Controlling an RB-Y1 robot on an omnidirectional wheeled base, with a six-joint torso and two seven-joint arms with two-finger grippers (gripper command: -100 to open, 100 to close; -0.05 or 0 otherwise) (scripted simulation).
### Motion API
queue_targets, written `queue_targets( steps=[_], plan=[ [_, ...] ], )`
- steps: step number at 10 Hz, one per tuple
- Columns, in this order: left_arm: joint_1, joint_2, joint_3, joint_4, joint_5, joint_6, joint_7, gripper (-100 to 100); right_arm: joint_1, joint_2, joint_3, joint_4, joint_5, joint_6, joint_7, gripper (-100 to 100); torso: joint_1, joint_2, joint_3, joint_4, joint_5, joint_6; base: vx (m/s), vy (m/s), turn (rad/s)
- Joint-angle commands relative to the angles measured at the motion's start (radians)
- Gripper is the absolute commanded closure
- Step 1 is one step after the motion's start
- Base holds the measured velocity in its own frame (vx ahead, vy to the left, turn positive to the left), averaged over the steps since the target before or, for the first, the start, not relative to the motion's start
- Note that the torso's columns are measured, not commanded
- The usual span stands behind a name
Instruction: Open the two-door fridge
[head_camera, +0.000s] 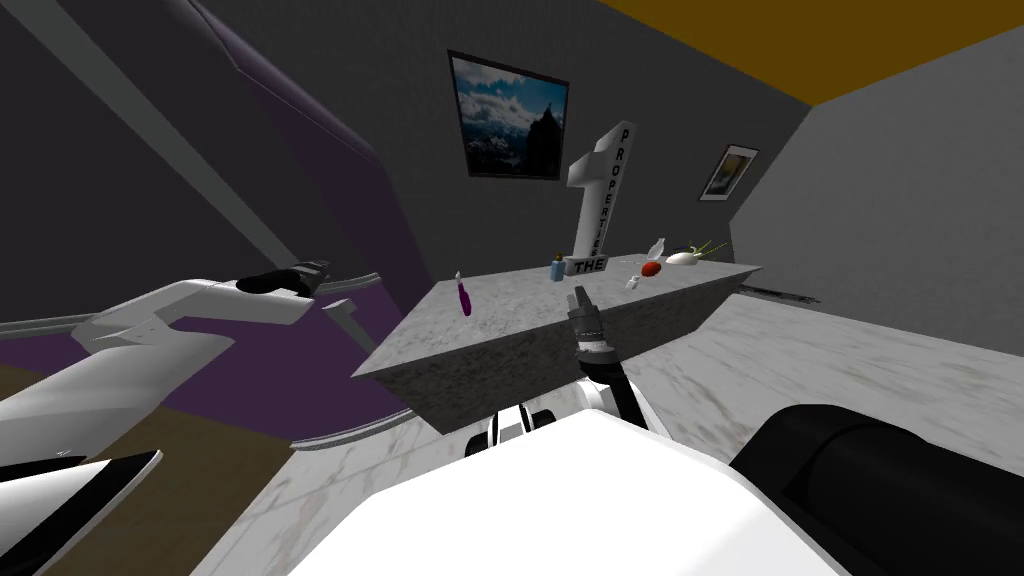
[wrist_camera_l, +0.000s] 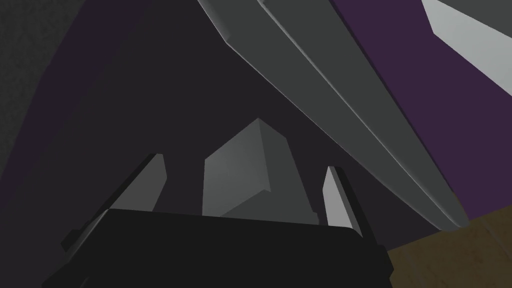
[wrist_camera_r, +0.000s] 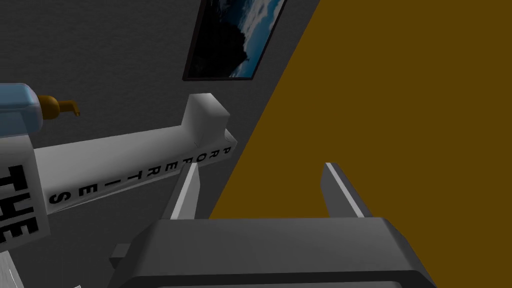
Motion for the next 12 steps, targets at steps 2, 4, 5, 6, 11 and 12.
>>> queue_targets(
  steps=[2, 4, 5, 6, 11, 12],
  plan=[
    [-0.017, -0.013, 0.034, 0.056, -0.075, 0.034, 0.012, -100, 0.0, 0.0, 0.0, 0.0, 0.0, 0.0, 0.0, 0, 0.0, 0.0, 0.0, 0.0, 0.0, 0.0, -0.107, 0.073, -0.248],
    [-0.031, -0.021, 0.031, 0.075, -0.082, 0.032, 0.01, -100, 0.0, 0.0, 0.0, 0.0, 0.0, 0.0, 0.0, 0, 0.001, 0.001, 0.0, 0.001, -0.001, 0.0, -0.085, 0.048, -0.138],
    [-0.011, -0.008, 0.025, 0.038, -0.054, 0.025, 0.009, 100, 0.0, 0.0, 0.0, 0.0, 0.0, 0.0, 0.0, 0, -0.001, -0.002, -0.001, 0.0, -0.001, -0.001, 0.044, -0.036, 0.312],
    [-0.006, -0.004, 0.016, 0.021, -0.033, 0.017, 0.005, 100, 0.001, 0.0, 0.0, 0.0, 0.0, 0.0, 0.0, 0, -0.003, -0.003, -0.002, 0.002, -0.004, -0.004, 0.119, -0.1, 0.357],
    [0.023, 0.02, -0.028, -0.067, 0.074, -0.023, -0.012, 100, 0.001, 0.0, 0.0, 0.0, 0.0, 0.0, 0.0, 0, 0.002, 0.006, 0.004, 0.003, 0.0, -0.003, 0.12, -0.082, 0.264],
    [0.029, 0.024, -0.037, -0.085, 0.095, -0.032, -0.015, 100, 0.001, 0.0, 0.0, 0.0, 0.0, 0.0, 0.0, 0, 0.0, 0.007, 0.004, 0.003, 0.0, -0.002, 0.097, -0.067, 0.235]
  ],
)
